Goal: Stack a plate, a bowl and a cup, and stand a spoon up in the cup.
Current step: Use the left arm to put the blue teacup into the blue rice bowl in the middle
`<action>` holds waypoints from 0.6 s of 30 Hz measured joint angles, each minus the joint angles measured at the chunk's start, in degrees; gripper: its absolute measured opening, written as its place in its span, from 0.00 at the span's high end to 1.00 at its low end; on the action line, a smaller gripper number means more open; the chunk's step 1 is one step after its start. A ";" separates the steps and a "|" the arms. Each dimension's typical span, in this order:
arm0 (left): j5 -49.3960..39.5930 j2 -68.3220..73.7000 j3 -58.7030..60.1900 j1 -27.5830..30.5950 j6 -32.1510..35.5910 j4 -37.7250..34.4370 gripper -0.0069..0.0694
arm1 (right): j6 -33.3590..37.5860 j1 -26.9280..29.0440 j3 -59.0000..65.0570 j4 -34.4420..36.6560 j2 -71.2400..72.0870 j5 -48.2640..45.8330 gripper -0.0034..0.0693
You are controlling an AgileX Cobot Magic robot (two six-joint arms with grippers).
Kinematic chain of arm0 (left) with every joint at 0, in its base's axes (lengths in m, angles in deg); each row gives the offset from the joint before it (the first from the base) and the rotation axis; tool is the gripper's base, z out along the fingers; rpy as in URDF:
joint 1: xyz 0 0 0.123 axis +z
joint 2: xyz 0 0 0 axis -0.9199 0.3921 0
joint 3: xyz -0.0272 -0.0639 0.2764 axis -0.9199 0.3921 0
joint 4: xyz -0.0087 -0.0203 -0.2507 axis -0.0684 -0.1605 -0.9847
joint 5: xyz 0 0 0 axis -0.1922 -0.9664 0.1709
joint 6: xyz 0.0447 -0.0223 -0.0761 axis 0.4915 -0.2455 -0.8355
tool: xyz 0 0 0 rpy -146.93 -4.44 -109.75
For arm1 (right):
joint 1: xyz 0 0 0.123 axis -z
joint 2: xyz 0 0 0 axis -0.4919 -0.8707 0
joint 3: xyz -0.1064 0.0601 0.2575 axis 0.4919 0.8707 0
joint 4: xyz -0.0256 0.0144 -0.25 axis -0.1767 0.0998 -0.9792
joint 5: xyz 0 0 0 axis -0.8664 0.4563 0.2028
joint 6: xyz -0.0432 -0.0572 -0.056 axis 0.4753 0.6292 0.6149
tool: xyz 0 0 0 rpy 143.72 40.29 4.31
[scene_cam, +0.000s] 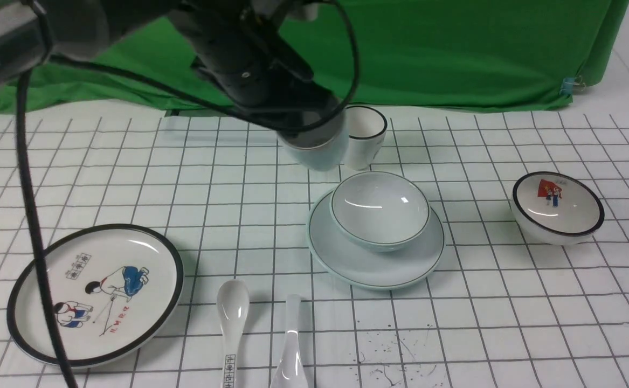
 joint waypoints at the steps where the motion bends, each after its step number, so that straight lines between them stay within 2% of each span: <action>1: 0.00 1.13 -1.39 -1.13 0.04 -1.05 0.92 | -0.06 0.00 1.47 0.00 2.08 -0.12 0.81; 6: -1.83 8.31 -7.54 -4.32 -0.05 -3.67 0.92 | -0.12 0.00 8.43 -0.90 8.98 -0.17 0.81; 13: -7.55 19.52 -17.76 -4.02 -2.88 -1.74 0.92 | -0.18 0.00 16.76 -3.05 13.31 -0.13 0.80; 18: -7.91 23.00 -20.05 -3.83 -4.10 -1.21 0.92 | -0.18 0.00 18.56 -3.05 13.38 0.00 0.79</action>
